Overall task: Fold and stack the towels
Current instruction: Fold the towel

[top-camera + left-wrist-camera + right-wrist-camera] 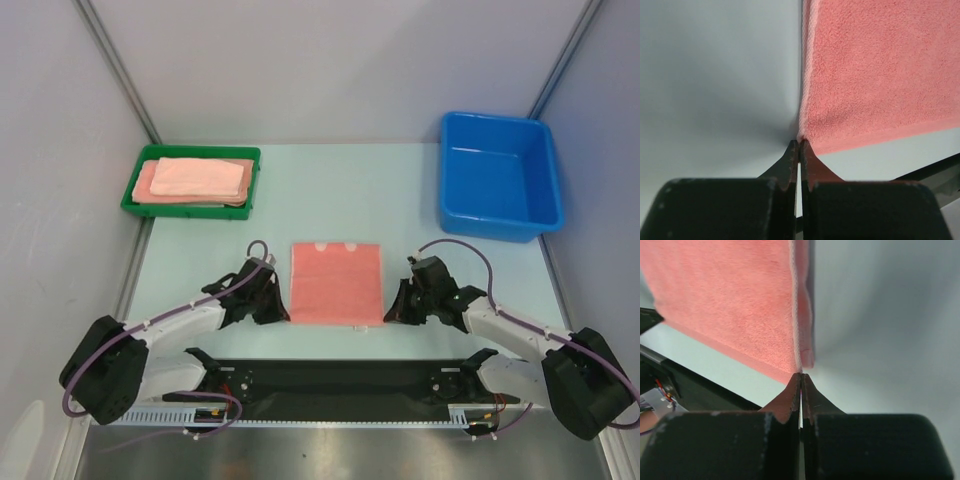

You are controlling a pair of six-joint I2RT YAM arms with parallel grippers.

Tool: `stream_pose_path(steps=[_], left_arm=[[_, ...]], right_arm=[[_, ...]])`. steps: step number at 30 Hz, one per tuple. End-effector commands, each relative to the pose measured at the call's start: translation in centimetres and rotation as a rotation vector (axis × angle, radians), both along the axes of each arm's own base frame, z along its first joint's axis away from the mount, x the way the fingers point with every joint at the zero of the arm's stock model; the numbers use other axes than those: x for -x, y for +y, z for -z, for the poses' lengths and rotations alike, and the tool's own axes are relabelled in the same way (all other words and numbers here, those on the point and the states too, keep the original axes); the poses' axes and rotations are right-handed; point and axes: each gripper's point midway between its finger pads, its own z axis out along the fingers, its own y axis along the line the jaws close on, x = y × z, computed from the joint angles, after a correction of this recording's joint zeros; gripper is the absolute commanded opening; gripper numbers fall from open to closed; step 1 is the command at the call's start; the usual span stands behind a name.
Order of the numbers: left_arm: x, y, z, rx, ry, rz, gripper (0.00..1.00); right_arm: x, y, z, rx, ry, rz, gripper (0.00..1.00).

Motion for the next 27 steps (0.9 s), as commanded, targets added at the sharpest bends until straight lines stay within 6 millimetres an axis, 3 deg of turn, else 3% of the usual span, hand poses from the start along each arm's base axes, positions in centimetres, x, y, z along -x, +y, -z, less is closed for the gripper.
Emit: stream_pose_path(steps=[1, 6, 8, 9, 10, 12, 13, 14, 16, 17, 19, 20, 21, 24, 25, 27], left_arm=[[0.1, 0.3, 1.1, -0.023, -0.001, 0.017, 0.0], [0.5, 0.1, 1.5, -0.009, 0.013, 0.027, 0.0], [0.5, 0.3, 1.3, -0.021, 0.012, 0.023, 0.08], [0.8, 0.6, 1.3, -0.041, 0.026, 0.024, 0.17], [0.7, 0.8, 1.0, -0.053, 0.02, 0.027, 0.28], [-0.5, 1.0, -1.0, -0.088, -0.029, 0.046, 0.35], [-1.2, 0.9, -2.1, -0.098, -0.057, 0.058, 0.38], [-2.9, 0.0, -4.7, -0.085, -0.123, 0.076, 0.44], [-4.5, -0.1, -6.6, -0.136, -0.203, 0.181, 0.52], [-6.6, -0.8, -9.3, -0.127, -0.279, 0.201, 0.57], [-9.2, -1.8, -10.1, -0.162, -0.376, 0.347, 0.58], [-11.2, -2.1, -11.8, -0.162, -0.435, 0.373, 0.58], [-12.4, -2.6, -11.0, -0.194, -0.466, 0.49, 0.58], [-15.2, -2.7, -11.0, -0.203, -0.504, 0.624, 0.61], [-15.8, -2.6, -9.4, -0.189, -0.462, 0.646, 0.62], [-17.4, -2.5, -10.3, -0.096, -0.458, 0.67, 0.61]], right_arm=[[0.0, -0.4, 1.1, 0.014, -0.003, 0.03, 0.0], [0.1, -0.8, 2.1, 0.037, 0.003, 0.027, 0.0], [0.4, -0.1, 2.1, 0.005, 0.013, -0.003, 0.0], [0.4, 0.0, 1.9, 0.001, 0.014, -0.008, 0.04], [0.3, 0.2, 1.4, -0.001, 0.014, -0.015, 0.15], [0.2, -0.6, 0.3, 0.047, 0.01, -0.005, 0.29], [-0.3, -0.9, -0.5, 0.072, -0.019, -0.003, 0.42], [-1.9, -0.8, -2.8, 0.087, -0.104, -0.026, 0.48], [-2.5, -1.3, -4.0, 0.129, -0.142, -0.096, 0.55], [-3.8, -1.5, -4.9, 0.128, -0.18, -0.109, 0.56], [-6.4, -0.5, -5.8, 0.125, -0.259, -0.243, 0.57], [-7.4, -0.3, -5.7, 0.106, -0.252, -0.282, 0.56], [-9.7, 0.3, -6.3, 0.066, -0.268, -0.351, 0.54], [-12.9, 0.1, -5.8, 0.067, -0.245, -0.407, 0.51], [-15.0, 0.3, -5.3, 0.075, -0.234, -0.429, 0.5], [-16.4, 0.0, -4.8, 0.087, -0.203, -0.464, 0.47]])
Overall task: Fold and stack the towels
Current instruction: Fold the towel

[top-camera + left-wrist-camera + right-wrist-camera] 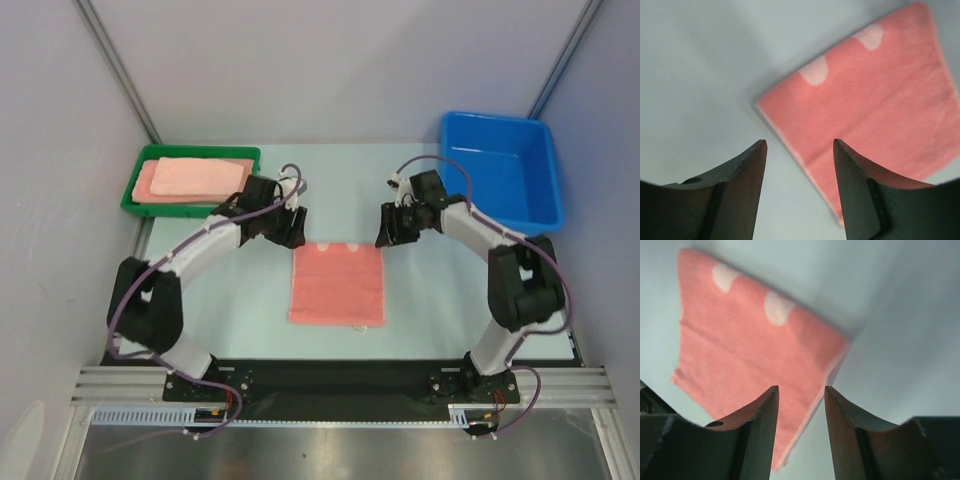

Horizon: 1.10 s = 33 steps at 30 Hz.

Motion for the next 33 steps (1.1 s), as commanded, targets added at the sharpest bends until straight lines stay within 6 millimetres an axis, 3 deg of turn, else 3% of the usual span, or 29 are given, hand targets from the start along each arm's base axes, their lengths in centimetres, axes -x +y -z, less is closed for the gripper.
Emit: stream_pose_path(steps=[1, 2, 4, 5, 10, 16, 27, 30, 33], left_arm=[[-2.7, 0.4, 0.3, 0.043, -0.001, 0.198, 0.6], [-2.3, -0.1, 0.3, 0.081, 0.028, 0.244, 0.6], [-3.5, -0.3, 0.2, 0.066, 0.005, 0.281, 0.6], [-3.4, -0.2, 1.9, 0.051, 0.062, 0.292, 0.6], [-4.8, -0.9, 3.3, 0.05, 0.11, 0.356, 0.59], [-4.7, -0.9, 6.4, 0.033, 0.196, 0.395, 0.58], [-5.0, -0.1, 8.2, 0.006, 0.253, 0.425, 0.48], [-5.3, 0.2, 8.6, -0.004, 0.258, 0.423, 0.42], [-5.8, 0.4, 9.0, -0.017, 0.268, 0.421, 0.21]], right_arm=[[-2.5, 0.2, 0.1, 0.018, -0.017, -0.204, 0.47], [-2.8, 0.3, 0.6, 0.027, -0.006, -0.229, 0.47], [-4.0, 0.3, 1.3, 0.029, 0.016, -0.276, 0.47], [-4.1, 0.5, 1.4, 0.013, 0.028, -0.305, 0.48], [-4.0, -0.5, 3.3, 0.015, 0.111, -0.4, 0.49], [-4.4, -0.7, 3.8, -0.033, 0.136, -0.458, 0.5], [-5.0, -0.2, 6.3, -0.061, 0.154, -0.497, 0.46], [-5.5, -0.1, 6.4, -0.057, 0.135, -0.504, 0.42], [-6.0, -0.2, 6.4, -0.052, 0.108, -0.511, 0.31]])
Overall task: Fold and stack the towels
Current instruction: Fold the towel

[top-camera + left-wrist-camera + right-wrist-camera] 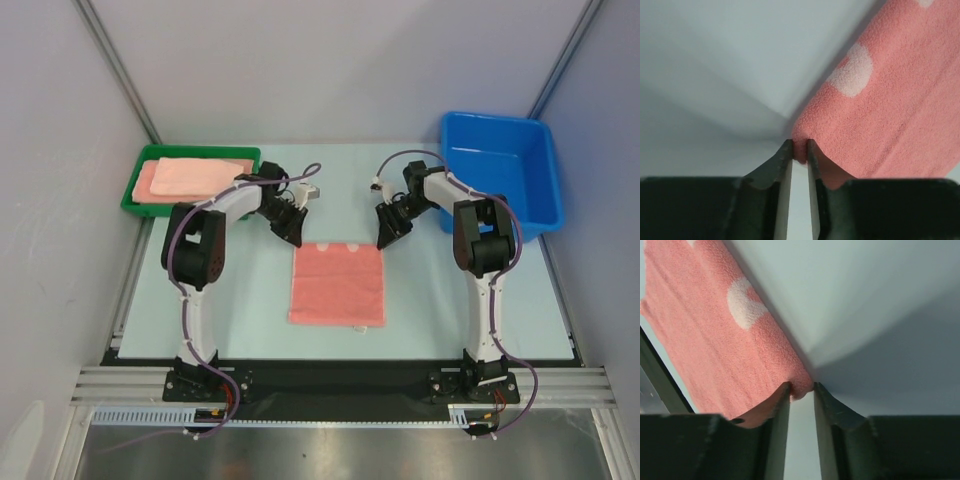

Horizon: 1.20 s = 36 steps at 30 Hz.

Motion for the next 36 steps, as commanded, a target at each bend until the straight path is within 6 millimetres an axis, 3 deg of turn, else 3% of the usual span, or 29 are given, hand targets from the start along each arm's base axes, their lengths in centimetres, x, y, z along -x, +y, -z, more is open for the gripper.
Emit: stream_pose_path(steps=[1, 3, 7, 14, 18, 19, 20, 22, 24, 25, 26, 27, 28, 29, 31, 36], left_arm=[[-1.6, -0.1, -0.6, 0.012, -0.041, 0.037, 0.15], [-1.7, -0.1, -0.4, 0.01, -0.028, 0.04, 0.0], [-3.1, -0.4, -1.2, 0.022, -0.058, 0.031, 0.0], [-6.9, 0.4, -4.8, -0.024, -0.173, -0.072, 0.0], [-7.4, 0.8, -7.8, -0.02, -0.261, -0.112, 0.0], [-7.1, 1.0, -7.7, -0.021, -0.276, -0.118, 0.0], [-7.0, 1.2, -9.0, -0.017, -0.31, -0.13, 0.0], [-6.2, 1.8, -8.8, -0.038, -0.316, -0.142, 0.0], [-5.7, 2.4, -9.8, -0.061, -0.349, -0.162, 0.0], [-4.8, 2.6, -9.1, -0.07, -0.336, -0.161, 0.0], [-4.6, 2.8, -9.5, -0.074, -0.353, -0.168, 0.0], [-4.3, 3.0, -10.6, -0.08, -0.389, -0.176, 0.01], [-3.4, 3.0, -10.3, -0.082, -0.384, -0.172, 0.0], [-3.1, 3.1, -10.5, -0.086, -0.393, -0.178, 0.0], [-1.5, 2.8, -10.7, -0.092, -0.407, -0.168, 0.0], [1.6, 2.4, -9.3, -0.109, -0.387, -0.181, 0.0]], right_arm=[[-1.4, 0.5, -0.3, -0.027, -0.064, -0.03, 0.28], [-1.6, 0.7, -0.5, -0.039, -0.08, -0.045, 0.16], [-2.8, 0.7, -1.5, -0.052, -0.148, -0.046, 0.0], [-6.8, -0.1, -5.5, -0.02, -0.348, -0.01, 0.0], [-7.4, -0.8, -7.8, 0.01, -0.439, 0.032, 0.0], [-7.2, -0.9, -9.4, 0.009, -0.478, 0.039, 0.0], [-6.7, -1.1, -9.0, 0.022, -0.477, 0.051, 0.0], [-6.1, -1.0, -10.4, 0.036, -0.511, 0.067, 0.0], [-4.9, -1.0, -9.9, 0.067, -0.504, 0.088, 0.0], [-4.4, -0.8, -10.1, 0.074, -0.514, 0.092, 0.0], [-4.3, -0.2, -12.0, 0.062, -0.58, 0.097, 0.0], [-3.1, -0.6, -10.8, 0.099, -0.555, 0.132, 0.0], [-2.9, -0.5, -11.0, 0.099, -0.569, 0.149, 0.0], [-2.8, -0.3, -12.5, 0.08, -0.62, 0.173, 0.0], [-1.4, -0.6, -11.4, 0.095, -0.593, 0.218, 0.0], [1.8, -0.5, -12.0, 0.106, -0.637, 0.25, 0.0]])
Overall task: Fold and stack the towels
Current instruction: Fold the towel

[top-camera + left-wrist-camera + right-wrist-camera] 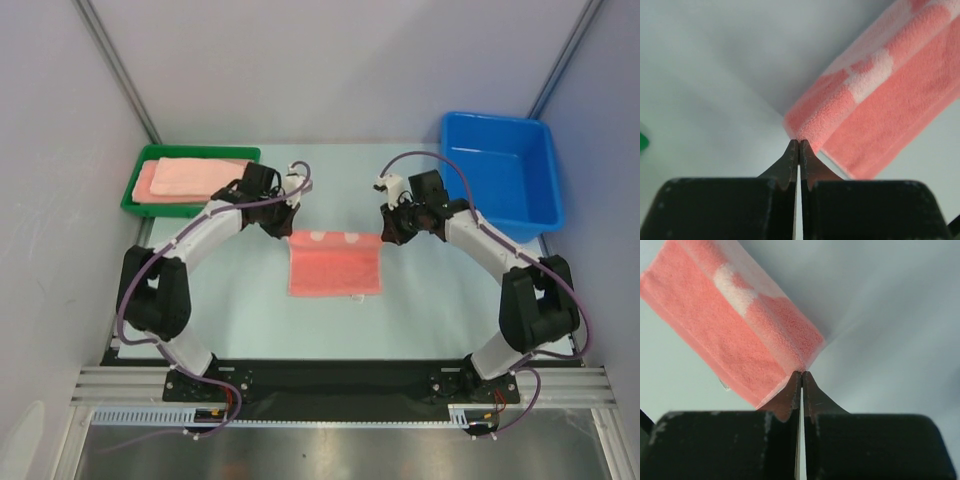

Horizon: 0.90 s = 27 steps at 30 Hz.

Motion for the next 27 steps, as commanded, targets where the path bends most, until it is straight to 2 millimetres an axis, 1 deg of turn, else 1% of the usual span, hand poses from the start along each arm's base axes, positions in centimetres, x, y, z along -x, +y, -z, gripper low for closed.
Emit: stream_pose_path(steps=[1, 3, 4, 6, 7, 9, 11, 14, 15, 16, 20, 25, 27], left_arm=[[1.9, 0.7, 0.3, -0.017, -0.026, -0.062, 0.0], [3.0, 0.5, 0.8, -0.015, -0.025, -0.065, 0.0], [3.7, 0.7, 1.7, -0.016, -0.013, -0.076, 0.0], [4.5, 0.9, 1.9, -0.029, -0.021, -0.082, 0.01], [5.2, 1.1, 2.7, -0.034, 0.0, -0.09, 0.0], [6.0, 1.0, 3.2, -0.04, 0.025, -0.092, 0.0], [6.6, 1.1, 3.8, -0.048, 0.045, -0.107, 0.0], [7.4, 0.9, 4.4, -0.057, 0.066, -0.11, 0.0], [7.7, 0.7, 4.5, -0.052, 0.078, -0.105, 0.01], [8.1, 0.5, 4.7, -0.047, 0.091, -0.111, 0.0], [9.2, 0.7, 5.3, -0.065, 0.109, -0.124, 0.0], [10.6, 0.3, 5.1, -0.042, 0.125, -0.123, 0.0], [11.2, 0.1, 5.3, -0.037, 0.141, -0.114, 0.01]], right_arm=[[-0.1, -0.9, -1.6, 0.003, -0.098, 0.115, 0.0], [1.1, -0.7, -1.2, -0.002, -0.087, 0.118, 0.0], [1.8, -0.8, -0.8, -0.002, -0.079, 0.134, 0.0], [2.8, -0.2, -0.6, -0.001, -0.076, 0.127, 0.0], [3.5, -0.3, -0.1, 0.003, -0.059, 0.144, 0.0], [4.1, -0.9, 1.1, 0.033, -0.023, 0.177, 0.0], [5.2, -1.1, 2.4, 0.064, 0.023, 0.201, 0.0], [6.4, 0.0, 2.4, 0.041, 0.025, 0.183, 0.0], [7.1, 0.3, 2.9, 0.022, 0.057, 0.185, 0.0], [7.4, 0.5, 3.1, 0.015, 0.064, 0.183, 0.0], [8.2, -0.1, 3.8, 0.044, 0.091, 0.198, 0.0], [9.1, 0.0, 4.3, 0.031, 0.145, 0.225, 0.0], [9.2, -0.2, 4.7, 0.039, 0.161, 0.236, 0.0]])
